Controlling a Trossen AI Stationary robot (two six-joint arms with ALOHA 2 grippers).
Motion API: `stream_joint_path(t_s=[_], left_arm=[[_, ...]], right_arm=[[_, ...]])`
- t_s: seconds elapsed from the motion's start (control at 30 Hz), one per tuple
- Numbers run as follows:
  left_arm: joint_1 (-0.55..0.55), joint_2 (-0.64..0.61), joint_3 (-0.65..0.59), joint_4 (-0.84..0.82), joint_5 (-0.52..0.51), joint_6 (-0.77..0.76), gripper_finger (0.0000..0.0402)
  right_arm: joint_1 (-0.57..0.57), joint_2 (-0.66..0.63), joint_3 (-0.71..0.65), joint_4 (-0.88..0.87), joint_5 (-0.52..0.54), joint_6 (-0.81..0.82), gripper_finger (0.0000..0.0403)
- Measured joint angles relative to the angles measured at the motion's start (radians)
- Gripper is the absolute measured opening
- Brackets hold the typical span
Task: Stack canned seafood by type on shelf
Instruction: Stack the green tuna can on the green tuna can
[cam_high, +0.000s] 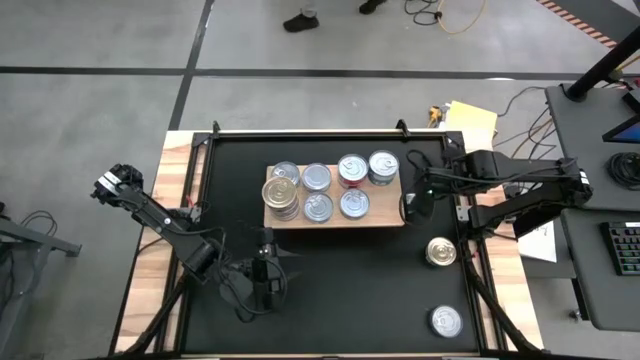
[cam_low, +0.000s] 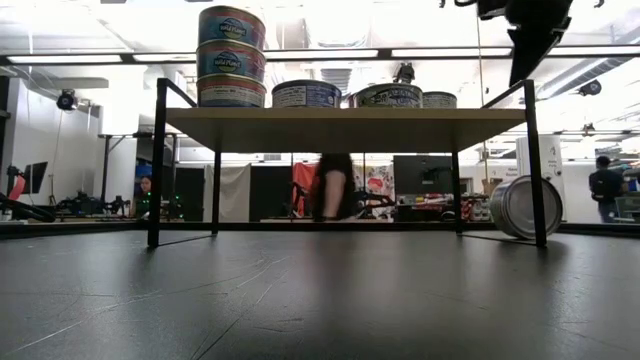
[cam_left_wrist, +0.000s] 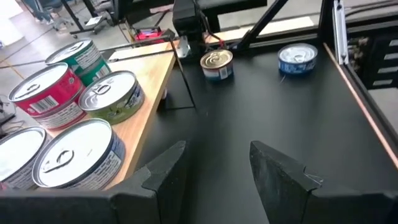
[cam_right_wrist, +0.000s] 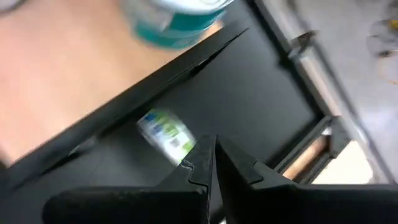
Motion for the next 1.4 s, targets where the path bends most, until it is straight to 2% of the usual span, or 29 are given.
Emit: stream_joint_path(t_s=[0.17,0.23,0.4,0.5,0.63,0.83,1.03,1.17,1.3,1.4], left_arm=[[-0.002,0.000,-0.012,-0.018,0.000,-0.038,0.0162],[-0.008,0.000,-0.026,-0.018,0.000,-0.053,0.0162],[-0.025,0.000,-0.040,-0.021,-0.031,-0.045,0.0162],[-0.033,0.000,-0.042,-0.041,-0.064,-0.050,0.0162],[-0.051,0.000,-0.043,-0.054,-0.075,-0.063,0.0162],[-0.060,0.000,-0.043,-0.056,-0.079,-0.071,0.0162],[-0.060,0.000,-0.043,-0.058,-0.080,-0.071,0.0162],[-0.060,0.000,-0.045,-0.058,-0.083,-0.071,0.0162],[-0.060,0.000,-0.045,-0.058,-0.136,-0.067,0.0162],[-0.060,0.000,-0.045,-0.059,-0.168,-0.066,0.0162]], right_arm=[[0.001,0.000,-0.002,0.001,-0.204,-0.156,0.0013],[0.002,0.000,-0.006,0.008,-0.251,-0.174,0.0013],[0.006,0.000,-0.049,0.012,-0.271,-0.229,0.0013],[0.006,0.000,-0.126,0.012,-0.274,-0.242,0.0013],[0.006,0.000,-0.236,0.059,-0.330,-0.334,0.0013],[0.006,0.000,-0.326,0.186,-0.261,-0.522,0.0013],[0.006,-0.001,-0.389,0.247,-0.198,-0.508,0.0026],[0.006,-0.001,-0.392,0.251,-0.132,-0.447,0.0065],[0.006,0.000,-0.381,0.251,-0.058,-0.509,0.0121],[0.006,0.000,-0.382,0.279,-0.066,-0.547,0.0171]])
